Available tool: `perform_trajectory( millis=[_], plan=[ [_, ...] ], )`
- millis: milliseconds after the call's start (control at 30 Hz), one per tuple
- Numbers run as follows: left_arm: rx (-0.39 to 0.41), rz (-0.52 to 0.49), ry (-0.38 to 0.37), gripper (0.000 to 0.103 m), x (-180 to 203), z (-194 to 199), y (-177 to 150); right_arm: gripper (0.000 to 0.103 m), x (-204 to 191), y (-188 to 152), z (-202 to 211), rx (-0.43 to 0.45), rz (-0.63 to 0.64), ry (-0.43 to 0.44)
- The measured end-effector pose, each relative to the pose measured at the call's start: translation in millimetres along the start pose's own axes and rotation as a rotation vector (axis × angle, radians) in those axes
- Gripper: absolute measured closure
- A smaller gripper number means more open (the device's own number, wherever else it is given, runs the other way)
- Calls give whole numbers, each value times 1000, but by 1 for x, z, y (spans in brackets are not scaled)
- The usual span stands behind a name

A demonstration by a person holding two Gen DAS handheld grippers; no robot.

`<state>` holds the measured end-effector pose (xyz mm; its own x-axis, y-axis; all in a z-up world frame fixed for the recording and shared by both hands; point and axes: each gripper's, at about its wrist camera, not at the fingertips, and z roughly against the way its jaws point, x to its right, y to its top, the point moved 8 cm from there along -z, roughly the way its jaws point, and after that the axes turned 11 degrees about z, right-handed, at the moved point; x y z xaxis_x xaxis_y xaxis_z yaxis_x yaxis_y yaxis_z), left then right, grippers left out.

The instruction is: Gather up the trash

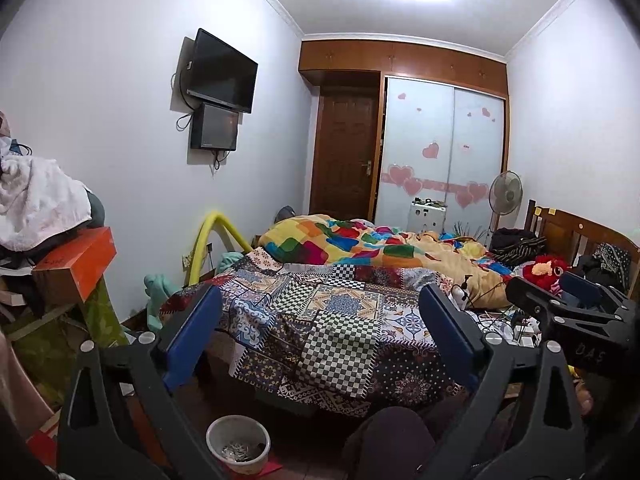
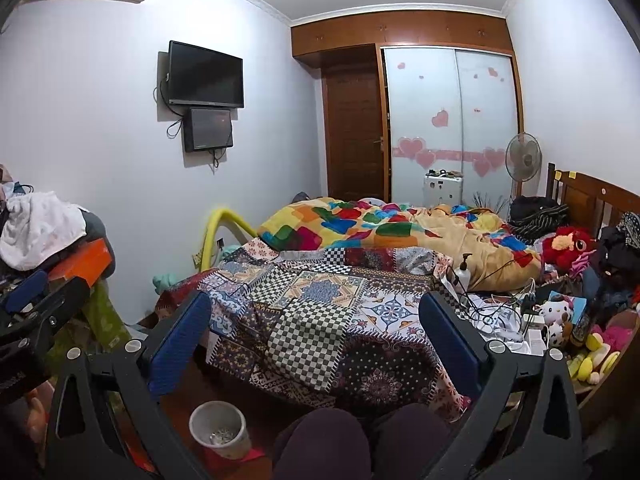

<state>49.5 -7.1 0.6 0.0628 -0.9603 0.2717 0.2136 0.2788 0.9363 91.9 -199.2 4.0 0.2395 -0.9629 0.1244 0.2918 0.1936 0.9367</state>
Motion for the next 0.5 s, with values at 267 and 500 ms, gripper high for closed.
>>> perform_trajectory(
  millis=[267, 500],
  plan=[
    [4, -10, 4, 2, 3, 0, -3, 0, -3, 1, 1, -1, 1, 0],
    [-2, -6, 12, 1, 1, 0, -6, 0, -4, 0, 1, -9, 6, 6]
  ],
)
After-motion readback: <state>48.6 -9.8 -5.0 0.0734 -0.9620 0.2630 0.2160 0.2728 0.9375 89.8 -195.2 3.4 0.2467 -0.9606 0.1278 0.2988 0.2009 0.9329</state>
